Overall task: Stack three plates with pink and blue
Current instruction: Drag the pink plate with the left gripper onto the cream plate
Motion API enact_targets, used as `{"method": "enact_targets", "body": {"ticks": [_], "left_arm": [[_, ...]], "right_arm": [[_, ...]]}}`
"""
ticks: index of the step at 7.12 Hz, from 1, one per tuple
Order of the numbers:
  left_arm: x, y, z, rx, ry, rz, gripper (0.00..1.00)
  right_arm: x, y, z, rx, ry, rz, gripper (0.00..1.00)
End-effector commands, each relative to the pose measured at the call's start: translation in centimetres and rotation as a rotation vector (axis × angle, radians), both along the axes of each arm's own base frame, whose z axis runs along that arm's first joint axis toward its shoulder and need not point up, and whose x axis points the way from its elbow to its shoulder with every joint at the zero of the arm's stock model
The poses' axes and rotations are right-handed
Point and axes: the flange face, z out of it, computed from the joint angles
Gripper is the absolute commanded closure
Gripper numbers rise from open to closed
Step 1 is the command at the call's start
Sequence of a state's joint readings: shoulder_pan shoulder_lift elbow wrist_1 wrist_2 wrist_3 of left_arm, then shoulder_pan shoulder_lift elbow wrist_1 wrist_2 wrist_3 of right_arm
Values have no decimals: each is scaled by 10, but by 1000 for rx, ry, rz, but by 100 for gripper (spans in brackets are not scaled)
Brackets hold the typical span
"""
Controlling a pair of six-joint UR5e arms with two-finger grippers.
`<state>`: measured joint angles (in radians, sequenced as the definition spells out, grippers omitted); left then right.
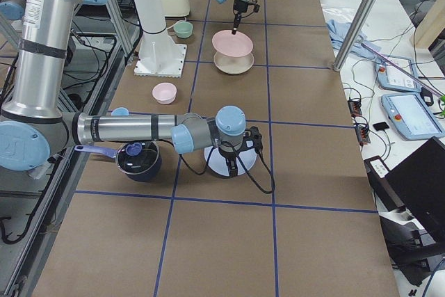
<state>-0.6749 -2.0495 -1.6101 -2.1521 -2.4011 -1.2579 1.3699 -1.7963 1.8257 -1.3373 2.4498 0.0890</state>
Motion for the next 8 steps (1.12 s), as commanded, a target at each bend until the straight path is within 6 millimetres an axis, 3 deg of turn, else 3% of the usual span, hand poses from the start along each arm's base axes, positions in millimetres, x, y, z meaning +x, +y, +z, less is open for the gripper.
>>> {"method": "enact_targets", "body": {"ticks": [1, 8], "left_arm": [[11, 10, -7, 53, 55, 7, 100], [36, 5, -4, 130, 46, -95, 100]], "right_arm": [[0, 0, -1, 2, -2, 0, 0], [0, 0, -1, 2, -2, 0, 0]]}}
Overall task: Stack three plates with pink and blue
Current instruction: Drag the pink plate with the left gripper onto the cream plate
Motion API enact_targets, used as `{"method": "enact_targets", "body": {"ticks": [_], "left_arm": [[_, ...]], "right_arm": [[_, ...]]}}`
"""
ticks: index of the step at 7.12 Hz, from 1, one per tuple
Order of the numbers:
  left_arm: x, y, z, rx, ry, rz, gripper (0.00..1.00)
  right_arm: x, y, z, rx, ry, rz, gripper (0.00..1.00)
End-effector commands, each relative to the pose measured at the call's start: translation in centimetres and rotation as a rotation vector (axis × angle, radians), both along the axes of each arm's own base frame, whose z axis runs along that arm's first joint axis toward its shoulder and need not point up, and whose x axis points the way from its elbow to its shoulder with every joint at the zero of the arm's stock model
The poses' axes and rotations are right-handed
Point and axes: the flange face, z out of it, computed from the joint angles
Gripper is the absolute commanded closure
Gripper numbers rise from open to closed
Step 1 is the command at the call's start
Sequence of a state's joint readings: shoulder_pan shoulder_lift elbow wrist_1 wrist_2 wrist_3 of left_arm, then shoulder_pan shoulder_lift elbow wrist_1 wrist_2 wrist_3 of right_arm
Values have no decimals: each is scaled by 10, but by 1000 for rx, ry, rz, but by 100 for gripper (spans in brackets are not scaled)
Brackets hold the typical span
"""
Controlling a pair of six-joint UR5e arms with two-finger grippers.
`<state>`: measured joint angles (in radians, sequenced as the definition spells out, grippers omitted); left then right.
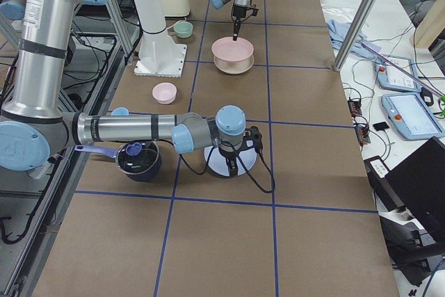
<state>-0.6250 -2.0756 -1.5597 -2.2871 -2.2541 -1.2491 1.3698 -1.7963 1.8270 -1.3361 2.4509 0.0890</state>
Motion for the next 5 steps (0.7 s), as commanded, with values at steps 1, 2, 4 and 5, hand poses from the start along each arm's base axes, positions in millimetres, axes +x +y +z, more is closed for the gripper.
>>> {"method": "enact_targets", "body": {"ticks": [1, 2, 4, 5], "left_arm": [[9, -1, 2, 3, -11, -14, 100], [17, -2, 3, 0, -19, -9, 100], [24, 0, 8, -9, -29, 0, 100], [28, 4, 7, -11, -29, 7, 92]], "right_arm": [[0, -1, -1, 1, -1, 0, 0], [0, 0, 0, 0, 0, 0, 0], [0, -1, -1, 2, 1, 0, 0], [0, -1, -1, 2, 1, 0, 0]]}}
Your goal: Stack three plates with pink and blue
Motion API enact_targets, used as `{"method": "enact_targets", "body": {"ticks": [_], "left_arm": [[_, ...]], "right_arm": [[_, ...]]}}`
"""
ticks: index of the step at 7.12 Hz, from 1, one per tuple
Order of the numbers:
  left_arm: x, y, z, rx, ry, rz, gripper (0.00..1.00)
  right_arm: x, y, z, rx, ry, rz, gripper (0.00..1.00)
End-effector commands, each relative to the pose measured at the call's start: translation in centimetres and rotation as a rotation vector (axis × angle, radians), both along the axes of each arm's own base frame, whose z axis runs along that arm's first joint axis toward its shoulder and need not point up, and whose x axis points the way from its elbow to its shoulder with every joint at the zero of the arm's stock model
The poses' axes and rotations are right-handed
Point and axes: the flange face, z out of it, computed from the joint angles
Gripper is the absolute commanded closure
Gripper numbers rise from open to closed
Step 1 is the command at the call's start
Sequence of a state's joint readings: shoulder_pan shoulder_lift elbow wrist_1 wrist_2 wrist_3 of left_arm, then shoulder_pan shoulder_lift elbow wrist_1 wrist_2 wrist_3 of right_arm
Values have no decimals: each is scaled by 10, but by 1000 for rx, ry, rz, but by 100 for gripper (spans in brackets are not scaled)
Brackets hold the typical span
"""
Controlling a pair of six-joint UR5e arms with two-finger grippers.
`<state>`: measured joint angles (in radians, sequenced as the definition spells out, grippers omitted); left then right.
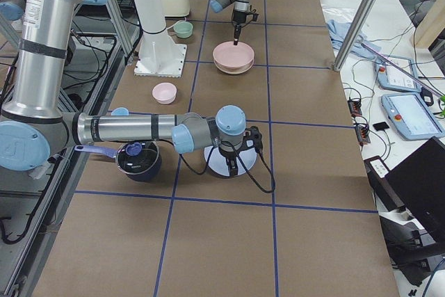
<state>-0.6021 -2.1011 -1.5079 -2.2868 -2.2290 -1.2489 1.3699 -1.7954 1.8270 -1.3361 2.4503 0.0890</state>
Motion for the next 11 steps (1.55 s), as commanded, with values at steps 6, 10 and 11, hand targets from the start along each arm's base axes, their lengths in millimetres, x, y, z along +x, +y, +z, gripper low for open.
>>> {"method": "enact_targets", "body": {"ticks": [6, 10, 11], "left_arm": [[-28, -27, -7, 8, 5, -73, 31], [-120, -58, 27, 79, -1, -108, 33], [-127, -61, 30, 101, -2, -107, 33]], "right_arm": [[-3, -5, -4, 10, 0, -4, 0], [-39, -35, -7, -102, 2, 35, 1], [-46, -37, -7, -132, -1, 48, 6]]}}
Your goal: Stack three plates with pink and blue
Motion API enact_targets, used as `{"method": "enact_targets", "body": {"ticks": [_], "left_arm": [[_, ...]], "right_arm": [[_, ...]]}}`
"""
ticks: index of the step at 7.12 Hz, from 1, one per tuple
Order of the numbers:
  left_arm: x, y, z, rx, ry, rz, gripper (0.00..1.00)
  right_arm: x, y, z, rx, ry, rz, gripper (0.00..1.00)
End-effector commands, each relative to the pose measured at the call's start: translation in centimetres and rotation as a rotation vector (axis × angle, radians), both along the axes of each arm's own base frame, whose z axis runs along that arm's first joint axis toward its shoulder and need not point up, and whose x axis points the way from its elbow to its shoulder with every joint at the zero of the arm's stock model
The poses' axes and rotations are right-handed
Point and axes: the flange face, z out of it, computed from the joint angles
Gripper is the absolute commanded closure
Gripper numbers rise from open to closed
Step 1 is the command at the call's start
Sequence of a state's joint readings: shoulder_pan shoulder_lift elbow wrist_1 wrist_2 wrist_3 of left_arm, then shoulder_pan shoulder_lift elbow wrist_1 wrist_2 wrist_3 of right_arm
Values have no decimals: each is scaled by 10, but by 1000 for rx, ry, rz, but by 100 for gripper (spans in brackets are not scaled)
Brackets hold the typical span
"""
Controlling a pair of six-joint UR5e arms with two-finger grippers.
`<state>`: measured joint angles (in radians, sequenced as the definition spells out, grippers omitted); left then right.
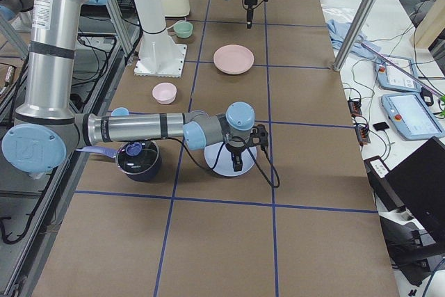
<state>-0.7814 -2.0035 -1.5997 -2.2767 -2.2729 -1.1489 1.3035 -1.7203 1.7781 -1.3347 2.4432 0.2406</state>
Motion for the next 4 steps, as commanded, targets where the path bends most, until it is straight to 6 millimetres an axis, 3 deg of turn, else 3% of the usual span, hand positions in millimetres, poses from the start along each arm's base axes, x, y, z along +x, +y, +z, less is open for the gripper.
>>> {"method": "enact_targets", "body": {"ticks": [1, 2, 4], "left_arm": [[-15, -5, 9, 28, -6, 3, 33], [-16, -4, 9, 28, -6, 2, 32], [-16, -4, 8, 29, -4, 2, 32]], "right_arm": [[-13, -10, -4, -40, -14, 50, 7], [-20, -11, 8, -32, -36, 80, 7], [-30, -1, 72, 7, -95, 131, 6]]}}
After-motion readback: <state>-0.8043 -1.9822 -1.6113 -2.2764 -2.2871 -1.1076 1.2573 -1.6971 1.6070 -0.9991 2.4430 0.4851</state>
